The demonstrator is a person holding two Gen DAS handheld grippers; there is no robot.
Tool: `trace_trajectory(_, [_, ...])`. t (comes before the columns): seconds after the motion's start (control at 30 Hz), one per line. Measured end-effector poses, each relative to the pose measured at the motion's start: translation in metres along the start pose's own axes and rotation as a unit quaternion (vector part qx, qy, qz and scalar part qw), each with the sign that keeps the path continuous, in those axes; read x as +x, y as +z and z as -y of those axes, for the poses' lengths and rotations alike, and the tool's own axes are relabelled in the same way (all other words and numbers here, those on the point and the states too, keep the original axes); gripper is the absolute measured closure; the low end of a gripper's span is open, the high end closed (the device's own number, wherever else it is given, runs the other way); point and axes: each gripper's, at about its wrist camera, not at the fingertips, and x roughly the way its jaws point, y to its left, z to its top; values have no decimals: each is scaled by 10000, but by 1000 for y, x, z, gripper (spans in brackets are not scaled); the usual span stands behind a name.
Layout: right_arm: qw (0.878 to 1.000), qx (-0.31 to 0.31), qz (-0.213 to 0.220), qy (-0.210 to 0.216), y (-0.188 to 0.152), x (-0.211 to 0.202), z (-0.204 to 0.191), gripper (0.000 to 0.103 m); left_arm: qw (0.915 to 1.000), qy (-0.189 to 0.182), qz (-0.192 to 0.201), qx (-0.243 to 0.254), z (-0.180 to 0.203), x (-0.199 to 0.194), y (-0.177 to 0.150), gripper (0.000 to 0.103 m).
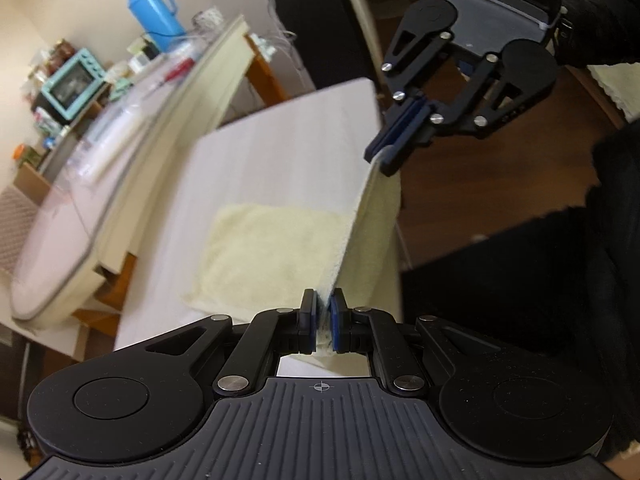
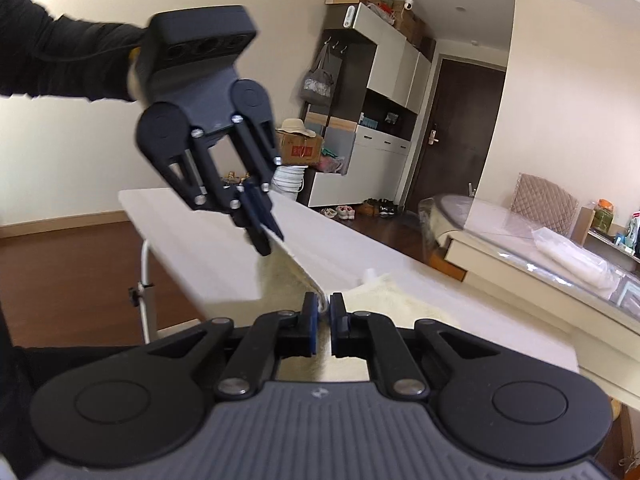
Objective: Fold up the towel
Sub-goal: 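Lift the held edge with both grippers and fold it over onto the towel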
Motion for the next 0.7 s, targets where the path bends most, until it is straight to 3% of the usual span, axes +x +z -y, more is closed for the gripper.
trace_trajectory(0.27, [9987, 332, -378, 86, 10, 51, 71, 96, 9966, 475, -126, -663, -60, 48, 4, 96])
trace_trajectory(0.47, [9930, 934, -729, 22, -1, 90, 116, 96, 9931, 456, -191, -1064, -104, 90, 0, 95])
trace_trajectory(0.7, [9840, 1229, -1289, -62, -22, 120, 132, 94, 9893, 372, -308, -1378, -122, 127, -13, 83])
